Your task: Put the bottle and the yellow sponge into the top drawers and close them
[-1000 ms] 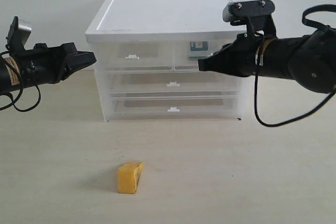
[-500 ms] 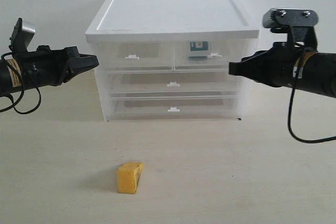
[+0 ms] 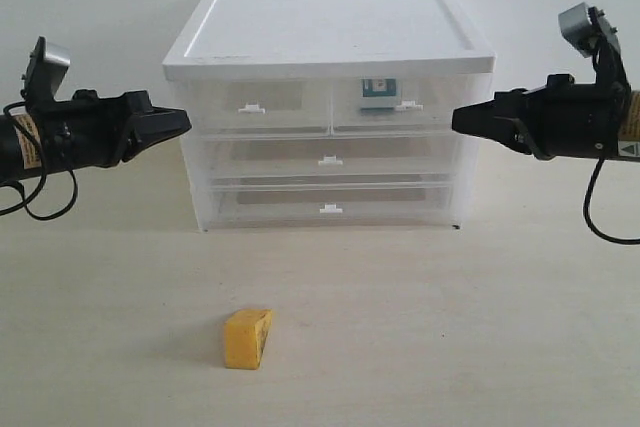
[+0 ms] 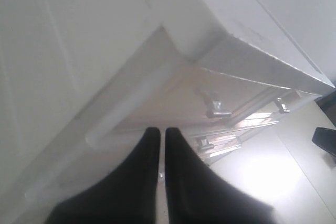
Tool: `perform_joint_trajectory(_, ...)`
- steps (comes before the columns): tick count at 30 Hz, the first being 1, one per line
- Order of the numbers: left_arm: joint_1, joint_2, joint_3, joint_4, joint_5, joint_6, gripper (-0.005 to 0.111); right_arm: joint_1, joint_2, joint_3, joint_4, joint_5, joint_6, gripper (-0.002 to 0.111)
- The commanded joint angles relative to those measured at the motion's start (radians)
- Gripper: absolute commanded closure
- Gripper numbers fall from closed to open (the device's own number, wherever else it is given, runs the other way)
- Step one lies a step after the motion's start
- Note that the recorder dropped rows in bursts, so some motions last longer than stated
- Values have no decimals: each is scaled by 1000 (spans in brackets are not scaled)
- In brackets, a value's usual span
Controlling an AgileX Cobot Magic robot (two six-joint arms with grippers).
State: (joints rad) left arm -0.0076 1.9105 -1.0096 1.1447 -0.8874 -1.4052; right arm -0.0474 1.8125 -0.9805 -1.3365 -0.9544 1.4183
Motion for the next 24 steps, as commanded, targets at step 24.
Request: perform_joint_trajectory(24,-133,49,-52,-108,-97,-198,57,-13,46,-58,48,-25,8,108)
